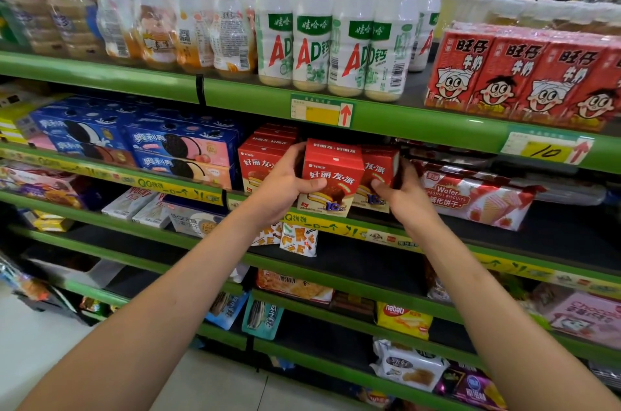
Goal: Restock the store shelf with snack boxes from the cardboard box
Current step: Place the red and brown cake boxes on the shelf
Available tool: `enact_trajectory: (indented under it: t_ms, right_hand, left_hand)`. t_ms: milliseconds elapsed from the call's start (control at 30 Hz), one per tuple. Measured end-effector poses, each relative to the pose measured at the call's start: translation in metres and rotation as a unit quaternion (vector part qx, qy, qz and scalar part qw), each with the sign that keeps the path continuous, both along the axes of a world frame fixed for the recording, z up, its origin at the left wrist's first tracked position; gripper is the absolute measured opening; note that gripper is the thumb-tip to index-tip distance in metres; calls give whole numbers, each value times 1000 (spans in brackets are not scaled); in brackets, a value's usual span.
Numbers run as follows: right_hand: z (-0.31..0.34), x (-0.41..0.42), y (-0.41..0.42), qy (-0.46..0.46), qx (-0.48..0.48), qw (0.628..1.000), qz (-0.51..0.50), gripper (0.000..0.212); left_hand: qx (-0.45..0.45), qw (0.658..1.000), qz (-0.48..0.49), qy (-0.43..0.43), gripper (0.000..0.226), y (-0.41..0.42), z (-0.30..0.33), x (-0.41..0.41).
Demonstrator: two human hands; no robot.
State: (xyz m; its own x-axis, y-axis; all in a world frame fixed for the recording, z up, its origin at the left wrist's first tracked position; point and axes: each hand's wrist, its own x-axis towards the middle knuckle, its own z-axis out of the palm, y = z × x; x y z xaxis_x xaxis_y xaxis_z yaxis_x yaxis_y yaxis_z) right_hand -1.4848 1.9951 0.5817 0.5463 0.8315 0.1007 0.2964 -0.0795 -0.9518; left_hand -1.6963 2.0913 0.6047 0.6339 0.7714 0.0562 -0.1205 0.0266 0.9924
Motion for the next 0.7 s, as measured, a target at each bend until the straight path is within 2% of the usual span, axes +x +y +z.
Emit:
enact_trajectory:
  t_ms: [133, 267, 367, 533, 700]
  right_hand:
    - [-1, -6, 24, -15, -10, 1000, 24, 73]
    - [-5, -2, 49, 11, -33, 997, 63, 64]
    - [-8, 1, 62, 2, -49, 997, 59, 63]
    - [-13, -3, 69, 21, -67, 995, 77, 76]
    - [-15, -2, 63, 26, -65, 993, 96, 92]
  left_hand:
    - [0, 999, -14, 30, 77, 1, -9, 3]
    - [7, 999, -2, 41, 60, 6, -11, 9]
    - [54, 994, 41, 90, 63, 8, -11, 15]
    - [138, 960, 146, 197, 74, -1, -8, 29]
    - [164, 949, 159, 217, 66, -23, -11, 24]
